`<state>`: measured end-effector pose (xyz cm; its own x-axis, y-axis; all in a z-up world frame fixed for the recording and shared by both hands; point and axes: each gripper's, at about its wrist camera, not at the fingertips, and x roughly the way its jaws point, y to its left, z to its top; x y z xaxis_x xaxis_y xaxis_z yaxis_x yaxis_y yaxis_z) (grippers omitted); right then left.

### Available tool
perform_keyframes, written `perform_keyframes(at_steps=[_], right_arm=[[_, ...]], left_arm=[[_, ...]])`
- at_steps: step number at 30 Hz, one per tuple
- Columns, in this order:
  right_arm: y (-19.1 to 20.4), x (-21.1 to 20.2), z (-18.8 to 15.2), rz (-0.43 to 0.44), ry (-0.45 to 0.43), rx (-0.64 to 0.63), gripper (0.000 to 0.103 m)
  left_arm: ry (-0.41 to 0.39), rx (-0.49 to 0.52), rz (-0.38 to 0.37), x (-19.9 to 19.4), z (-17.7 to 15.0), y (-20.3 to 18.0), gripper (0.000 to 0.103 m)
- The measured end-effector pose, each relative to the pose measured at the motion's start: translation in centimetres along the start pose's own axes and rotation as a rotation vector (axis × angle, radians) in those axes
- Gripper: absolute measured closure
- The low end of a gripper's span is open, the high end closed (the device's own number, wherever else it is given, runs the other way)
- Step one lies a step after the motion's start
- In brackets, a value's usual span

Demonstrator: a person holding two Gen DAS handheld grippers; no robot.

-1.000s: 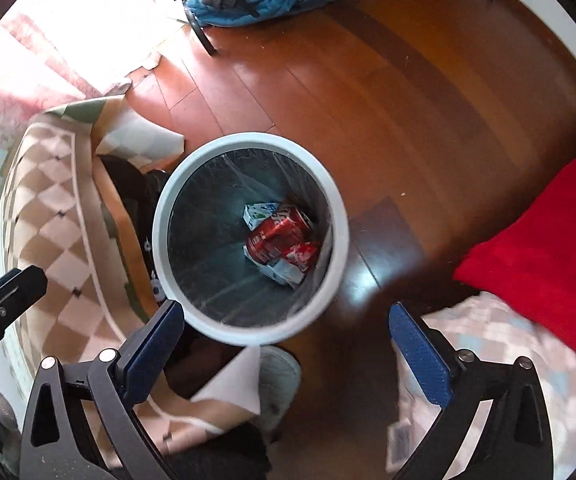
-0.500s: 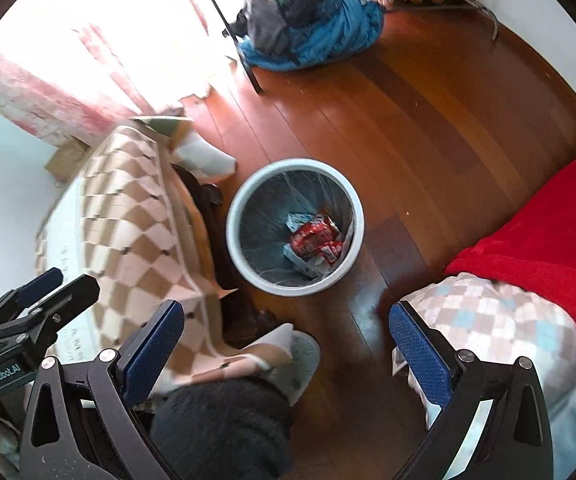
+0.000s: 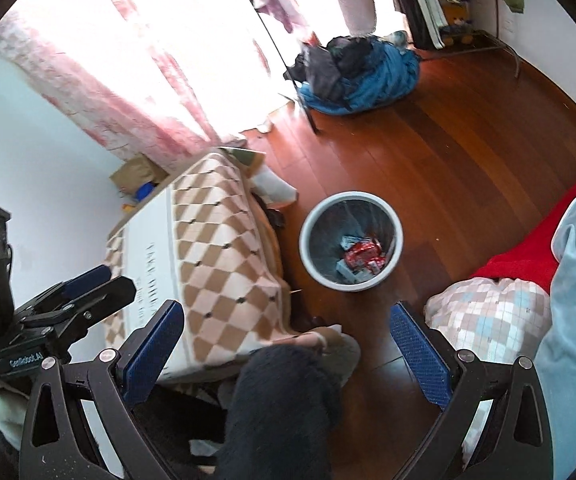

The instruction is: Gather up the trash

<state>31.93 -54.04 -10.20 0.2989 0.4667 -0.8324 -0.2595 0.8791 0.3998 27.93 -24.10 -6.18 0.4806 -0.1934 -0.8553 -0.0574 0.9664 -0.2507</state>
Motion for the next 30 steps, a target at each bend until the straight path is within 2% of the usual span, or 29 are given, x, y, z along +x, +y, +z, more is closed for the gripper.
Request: perform_keyframes(at_steps=[7,14,30], right_arm=[[2.8,-3.4,-1.1,0.045,-0.016,-0.041,0.0],[4.6,-4.6,-1.8,0.07,-0.013,-0.067,0.0],[5.5,-5.1,-1.8,0.062,0.005,-0.083,0.0]], left_arm=[[-0.023,0.018,-0.056,-4.3,-1.4,-0.7,0.005],[-0.051,0.014,-0.059,-6.8,-1.7,-0.5,0.005],[-0.05,-0.009,-0.078,-7.5,-2.2,0.5,0.005]])
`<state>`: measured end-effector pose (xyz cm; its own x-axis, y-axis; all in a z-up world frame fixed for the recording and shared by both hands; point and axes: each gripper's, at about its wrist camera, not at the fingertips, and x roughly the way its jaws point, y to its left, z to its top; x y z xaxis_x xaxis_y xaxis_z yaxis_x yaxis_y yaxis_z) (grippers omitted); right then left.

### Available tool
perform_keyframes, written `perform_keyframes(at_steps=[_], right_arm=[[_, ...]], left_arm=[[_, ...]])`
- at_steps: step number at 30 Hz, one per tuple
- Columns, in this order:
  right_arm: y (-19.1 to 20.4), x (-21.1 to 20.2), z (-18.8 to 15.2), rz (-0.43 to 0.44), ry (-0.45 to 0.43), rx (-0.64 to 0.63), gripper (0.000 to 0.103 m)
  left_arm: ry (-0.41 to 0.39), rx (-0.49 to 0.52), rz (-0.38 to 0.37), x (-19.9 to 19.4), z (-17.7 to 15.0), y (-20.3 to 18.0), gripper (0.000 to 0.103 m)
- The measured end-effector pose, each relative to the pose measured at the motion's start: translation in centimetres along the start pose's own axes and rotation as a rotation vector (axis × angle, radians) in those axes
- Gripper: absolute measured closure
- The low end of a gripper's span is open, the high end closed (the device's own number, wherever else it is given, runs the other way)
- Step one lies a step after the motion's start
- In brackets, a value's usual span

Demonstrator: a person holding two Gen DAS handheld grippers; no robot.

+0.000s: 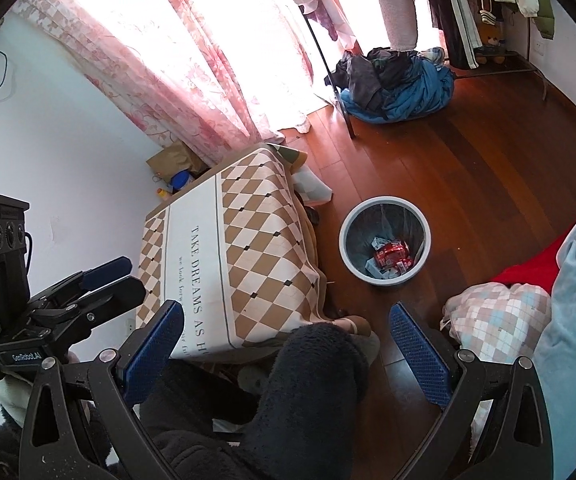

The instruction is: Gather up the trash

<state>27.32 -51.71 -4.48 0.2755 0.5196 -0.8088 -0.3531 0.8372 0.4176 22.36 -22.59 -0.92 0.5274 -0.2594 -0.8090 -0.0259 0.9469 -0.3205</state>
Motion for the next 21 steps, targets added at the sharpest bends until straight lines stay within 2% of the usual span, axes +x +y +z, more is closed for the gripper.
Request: perform_keyframes(at_steps=[5,6,21], right_arm=[[-0.06,0.29,0.15,-0.011,0.009,-0.002,0.0],[-0.05,0.32,0.2,-0.014,0.009,-0.002,0.0],[-0.38,0.82,0.33,-0.033,0.016,-0.001,0.0]], left_arm=[[-0.012,-0.001,0.022,0.06,-0.04,0.31,0.004],[-0.011,-0.002,0.027,0.09,-0.04,0.39,0.0],[-0.005,-0.006,0.043,0.47,-0.11,0.75,0.0]])
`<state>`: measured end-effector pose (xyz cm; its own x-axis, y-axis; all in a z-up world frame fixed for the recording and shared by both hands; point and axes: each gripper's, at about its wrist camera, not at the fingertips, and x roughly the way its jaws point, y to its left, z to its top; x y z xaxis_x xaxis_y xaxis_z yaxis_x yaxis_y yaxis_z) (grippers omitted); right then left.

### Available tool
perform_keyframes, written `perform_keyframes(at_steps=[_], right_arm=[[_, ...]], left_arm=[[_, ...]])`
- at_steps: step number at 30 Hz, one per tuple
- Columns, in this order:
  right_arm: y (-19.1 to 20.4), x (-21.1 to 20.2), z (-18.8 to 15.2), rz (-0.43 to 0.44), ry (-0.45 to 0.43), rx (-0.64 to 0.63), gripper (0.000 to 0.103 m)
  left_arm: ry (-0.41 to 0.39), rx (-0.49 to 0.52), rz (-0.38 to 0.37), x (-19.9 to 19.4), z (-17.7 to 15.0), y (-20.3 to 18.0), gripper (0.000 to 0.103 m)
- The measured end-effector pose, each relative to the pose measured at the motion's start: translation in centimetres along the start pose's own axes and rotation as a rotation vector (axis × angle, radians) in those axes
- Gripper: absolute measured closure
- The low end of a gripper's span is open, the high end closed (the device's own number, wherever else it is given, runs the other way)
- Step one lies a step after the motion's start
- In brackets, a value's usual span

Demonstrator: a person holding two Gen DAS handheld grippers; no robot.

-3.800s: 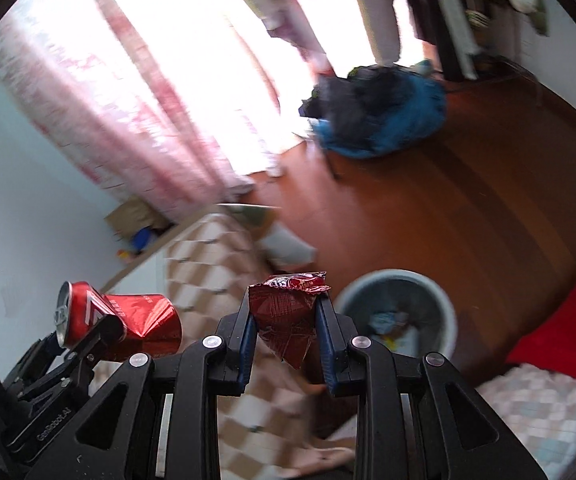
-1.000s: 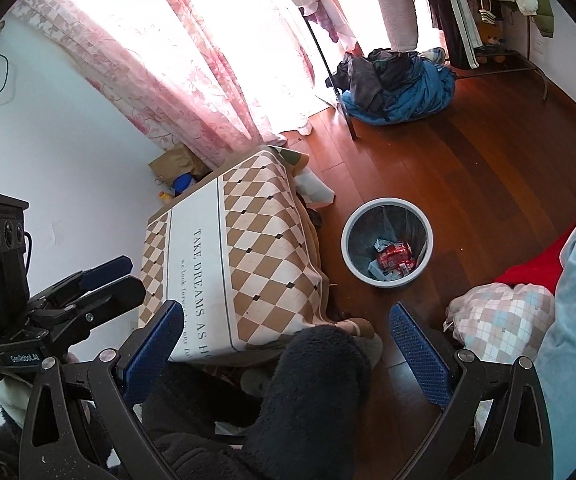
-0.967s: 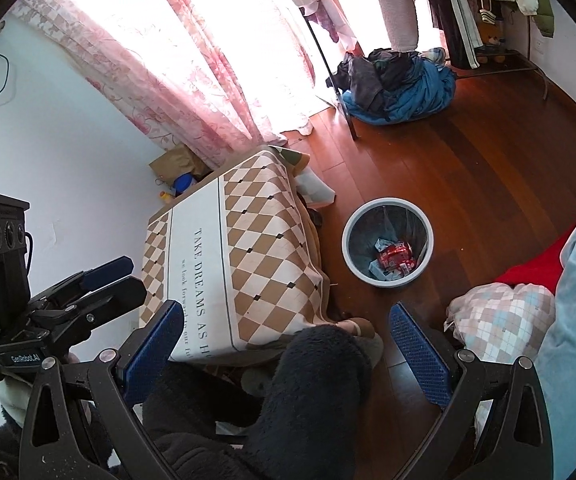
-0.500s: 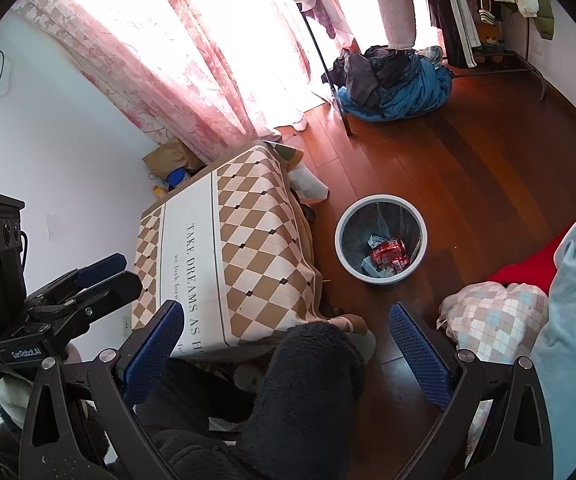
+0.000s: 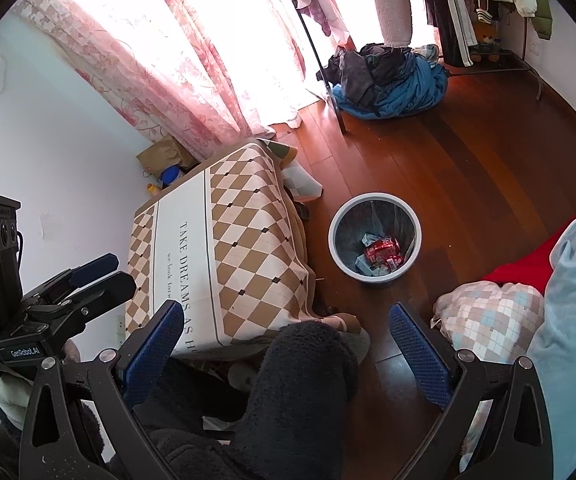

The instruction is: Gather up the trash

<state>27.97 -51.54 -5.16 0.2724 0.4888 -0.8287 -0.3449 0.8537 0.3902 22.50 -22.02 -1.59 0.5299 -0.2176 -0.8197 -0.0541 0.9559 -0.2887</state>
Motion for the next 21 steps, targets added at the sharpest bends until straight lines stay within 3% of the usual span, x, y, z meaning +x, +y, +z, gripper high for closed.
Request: perform_keyframes(at_steps=[21], right_arm=[[-0.67,-0.09,-0.44,-0.012,0.011,0.005,0.0]], left_arm=[[0.021,0.027,-0.011,0.5,-0.32,-0.24,0.0]])
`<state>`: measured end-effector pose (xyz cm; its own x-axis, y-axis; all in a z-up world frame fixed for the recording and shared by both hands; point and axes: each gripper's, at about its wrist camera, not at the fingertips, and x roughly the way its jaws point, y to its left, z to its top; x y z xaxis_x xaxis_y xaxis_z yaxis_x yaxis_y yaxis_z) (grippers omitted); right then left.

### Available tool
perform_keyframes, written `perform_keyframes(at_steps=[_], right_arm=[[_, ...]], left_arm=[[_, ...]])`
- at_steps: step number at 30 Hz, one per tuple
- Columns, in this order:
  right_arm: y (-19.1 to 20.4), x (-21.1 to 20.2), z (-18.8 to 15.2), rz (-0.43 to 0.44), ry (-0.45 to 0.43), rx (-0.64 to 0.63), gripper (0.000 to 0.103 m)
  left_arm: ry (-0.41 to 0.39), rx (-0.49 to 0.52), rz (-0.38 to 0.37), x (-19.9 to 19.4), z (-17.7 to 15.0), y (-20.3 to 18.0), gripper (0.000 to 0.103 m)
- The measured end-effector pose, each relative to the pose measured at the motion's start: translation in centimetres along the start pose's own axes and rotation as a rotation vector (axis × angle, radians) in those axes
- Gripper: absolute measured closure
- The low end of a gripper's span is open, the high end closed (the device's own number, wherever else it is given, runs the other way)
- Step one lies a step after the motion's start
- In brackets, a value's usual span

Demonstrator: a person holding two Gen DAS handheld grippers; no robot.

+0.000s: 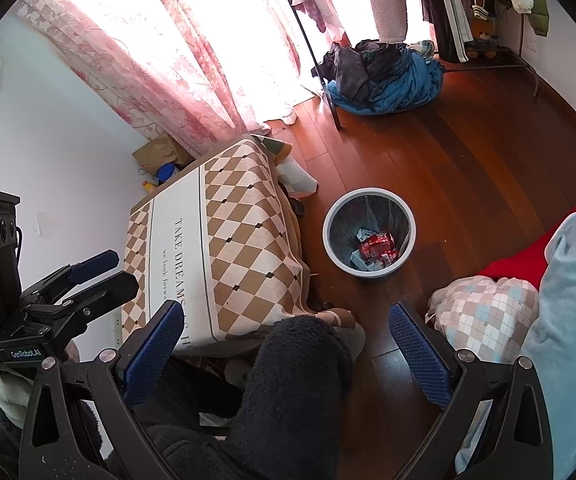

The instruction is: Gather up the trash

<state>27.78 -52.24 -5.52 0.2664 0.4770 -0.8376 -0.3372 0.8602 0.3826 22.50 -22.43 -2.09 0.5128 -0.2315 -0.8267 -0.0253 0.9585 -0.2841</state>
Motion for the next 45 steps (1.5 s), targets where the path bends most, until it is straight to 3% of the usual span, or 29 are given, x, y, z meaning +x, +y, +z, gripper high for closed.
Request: perform_keyframes(at_steps=[45], right_arm=[[-0.4,-0.44,-0.4,-0.001,0.007,0.001,0.0]], left_arm=[[-0.007,-0.004,-0.008,-0.35,-0.39,0.06,0.0]])
